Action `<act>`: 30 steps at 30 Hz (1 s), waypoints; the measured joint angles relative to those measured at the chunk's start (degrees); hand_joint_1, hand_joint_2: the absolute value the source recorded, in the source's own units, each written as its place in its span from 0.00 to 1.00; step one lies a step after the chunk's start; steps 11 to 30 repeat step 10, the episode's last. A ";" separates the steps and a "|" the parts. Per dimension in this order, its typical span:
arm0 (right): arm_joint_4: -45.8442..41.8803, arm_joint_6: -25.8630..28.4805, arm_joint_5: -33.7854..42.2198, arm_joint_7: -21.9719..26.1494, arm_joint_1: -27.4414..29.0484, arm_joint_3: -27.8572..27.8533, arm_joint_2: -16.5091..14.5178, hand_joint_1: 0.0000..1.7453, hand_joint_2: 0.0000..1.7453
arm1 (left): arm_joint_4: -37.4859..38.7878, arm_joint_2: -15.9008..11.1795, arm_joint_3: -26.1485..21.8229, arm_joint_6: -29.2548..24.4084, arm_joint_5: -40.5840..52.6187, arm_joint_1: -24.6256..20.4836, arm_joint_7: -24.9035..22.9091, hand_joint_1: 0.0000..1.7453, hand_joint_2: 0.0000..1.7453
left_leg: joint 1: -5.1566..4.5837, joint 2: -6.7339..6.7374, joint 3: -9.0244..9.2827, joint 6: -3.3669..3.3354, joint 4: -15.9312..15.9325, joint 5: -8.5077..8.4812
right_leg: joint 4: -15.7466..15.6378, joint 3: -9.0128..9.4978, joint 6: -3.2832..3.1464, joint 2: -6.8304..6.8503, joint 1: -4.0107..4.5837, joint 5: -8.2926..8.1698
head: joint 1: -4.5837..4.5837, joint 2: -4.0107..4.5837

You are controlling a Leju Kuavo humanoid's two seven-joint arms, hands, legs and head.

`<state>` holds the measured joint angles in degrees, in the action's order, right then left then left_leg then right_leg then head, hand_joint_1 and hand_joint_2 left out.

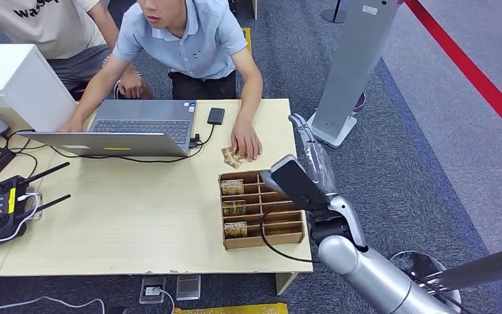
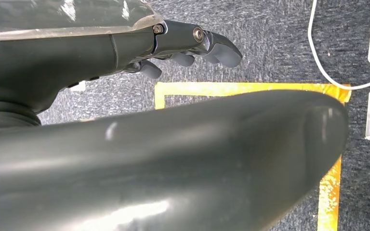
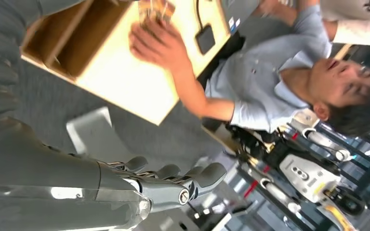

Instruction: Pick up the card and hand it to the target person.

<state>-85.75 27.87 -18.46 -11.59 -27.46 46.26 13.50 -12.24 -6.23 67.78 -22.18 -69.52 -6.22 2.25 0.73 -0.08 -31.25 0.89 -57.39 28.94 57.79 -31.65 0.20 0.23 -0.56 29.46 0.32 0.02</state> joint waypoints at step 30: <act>-8.92 -4.70 17.72 7.37 13.02 -3.59 3.58 0.00 1.00 | 0.00 -0.01 -0.04 -0.31 -0.51 0.06 -0.01 0.00 0.00 | 0.00 0.00 -0.01 0.00 0.00 0.01 | -0.01 0.01 0.00 0.00 0.00 0.01 | -0.01 0.00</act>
